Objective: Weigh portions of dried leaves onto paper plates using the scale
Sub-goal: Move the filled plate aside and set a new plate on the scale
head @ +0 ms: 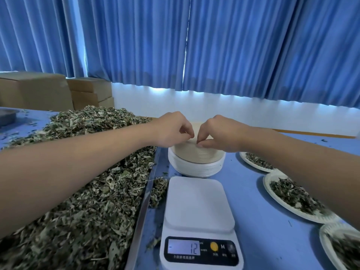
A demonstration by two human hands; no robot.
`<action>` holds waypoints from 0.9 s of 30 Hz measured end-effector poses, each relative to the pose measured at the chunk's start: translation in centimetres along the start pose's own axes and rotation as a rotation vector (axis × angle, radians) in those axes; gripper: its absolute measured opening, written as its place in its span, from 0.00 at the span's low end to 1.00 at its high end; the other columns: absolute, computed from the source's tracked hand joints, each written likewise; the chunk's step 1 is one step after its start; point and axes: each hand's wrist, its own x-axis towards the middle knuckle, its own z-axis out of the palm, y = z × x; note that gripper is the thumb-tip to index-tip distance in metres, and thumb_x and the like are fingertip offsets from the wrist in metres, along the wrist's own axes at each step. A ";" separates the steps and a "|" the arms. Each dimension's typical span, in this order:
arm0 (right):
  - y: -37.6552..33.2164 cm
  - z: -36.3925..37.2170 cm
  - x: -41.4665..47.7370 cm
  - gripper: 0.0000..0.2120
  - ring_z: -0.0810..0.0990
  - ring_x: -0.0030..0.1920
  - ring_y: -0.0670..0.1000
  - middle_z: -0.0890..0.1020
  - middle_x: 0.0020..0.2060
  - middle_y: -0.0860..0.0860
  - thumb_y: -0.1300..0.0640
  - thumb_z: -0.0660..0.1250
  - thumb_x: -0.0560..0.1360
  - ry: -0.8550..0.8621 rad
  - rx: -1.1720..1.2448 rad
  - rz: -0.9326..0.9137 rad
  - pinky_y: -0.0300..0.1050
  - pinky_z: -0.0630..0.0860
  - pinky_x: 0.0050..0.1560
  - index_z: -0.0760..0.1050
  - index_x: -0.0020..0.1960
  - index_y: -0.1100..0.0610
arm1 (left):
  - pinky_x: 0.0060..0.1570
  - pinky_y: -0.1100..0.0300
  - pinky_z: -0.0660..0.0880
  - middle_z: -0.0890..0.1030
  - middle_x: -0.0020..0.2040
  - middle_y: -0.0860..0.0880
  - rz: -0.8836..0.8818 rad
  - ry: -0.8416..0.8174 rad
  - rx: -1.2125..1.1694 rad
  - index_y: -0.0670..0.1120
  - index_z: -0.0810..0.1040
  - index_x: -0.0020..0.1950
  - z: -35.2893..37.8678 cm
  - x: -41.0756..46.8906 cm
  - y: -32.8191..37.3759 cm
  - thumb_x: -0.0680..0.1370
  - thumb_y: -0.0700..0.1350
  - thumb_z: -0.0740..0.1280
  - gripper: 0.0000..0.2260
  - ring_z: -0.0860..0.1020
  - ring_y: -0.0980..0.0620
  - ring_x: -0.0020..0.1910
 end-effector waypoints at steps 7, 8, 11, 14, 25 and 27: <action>0.4 0.3 0.3 0.11 0.80 0.52 0.57 0.86 0.50 0.56 0.50 0.67 0.80 0.004 -0.002 -0.016 0.57 0.78 0.54 0.85 0.49 0.54 | 0.46 0.63 0.72 0.85 0.50 0.56 0.023 -0.030 -0.016 0.51 0.86 0.53 0.2 0.2 -0.4 0.77 0.43 0.67 0.10 0.75 0.66 0.41; 0.4 0.4 0.3 0.11 0.80 0.52 0.57 0.86 0.50 0.56 0.50 0.67 0.80 0.006 0.001 -0.015 0.57 0.78 0.54 0.85 0.49 0.53 | 0.44 0.66 0.70 0.85 0.50 0.56 0.032 -0.036 -0.026 0.51 0.86 0.53 0.3 0.2 -0.4 0.77 0.43 0.67 0.10 0.75 0.67 0.40; 0.4 0.3 0.2 0.10 0.80 0.52 0.57 0.86 0.50 0.56 0.50 0.67 0.80 0.001 0.015 -0.019 0.57 0.78 0.54 0.86 0.50 0.52 | 0.38 0.76 0.64 0.84 0.47 0.58 0.071 -0.072 -0.022 0.51 0.86 0.53 0.6 0.3 -0.3 0.76 0.41 0.68 0.10 0.74 0.73 0.37; 0.3 0.3 0.0 0.10 0.80 0.53 0.56 0.86 0.51 0.54 0.49 0.66 0.81 -0.003 0.008 -0.027 0.57 0.78 0.54 0.86 0.52 0.50 | 0.36 0.78 0.65 0.81 0.43 0.61 0.093 -0.088 -0.011 0.53 0.86 0.53 0.8 0.4 -0.3 0.76 0.42 0.68 0.10 0.72 0.76 0.36; 0.5 -1.1 -0.3 0.11 0.80 0.51 0.56 0.85 0.50 0.53 0.50 0.64 0.81 0.035 -0.038 -0.026 0.57 0.78 0.52 0.84 0.51 0.52 | 0.55 0.59 0.75 0.85 0.50 0.55 0.091 -0.083 0.005 0.51 0.85 0.54 -0.4 0.8 0.2 0.74 0.44 0.71 0.10 0.80 0.57 0.54; 0.7 -1.6 -0.4 0.10 0.80 0.51 0.57 0.85 0.50 0.54 0.51 0.64 0.81 0.059 -0.039 -0.021 0.58 0.78 0.53 0.84 0.52 0.52 | 0.55 0.59 0.75 0.85 0.50 0.55 0.092 -0.082 0.028 0.50 0.85 0.55 -0.7 1.0 0.3 0.74 0.44 0.72 0.10 0.80 0.56 0.53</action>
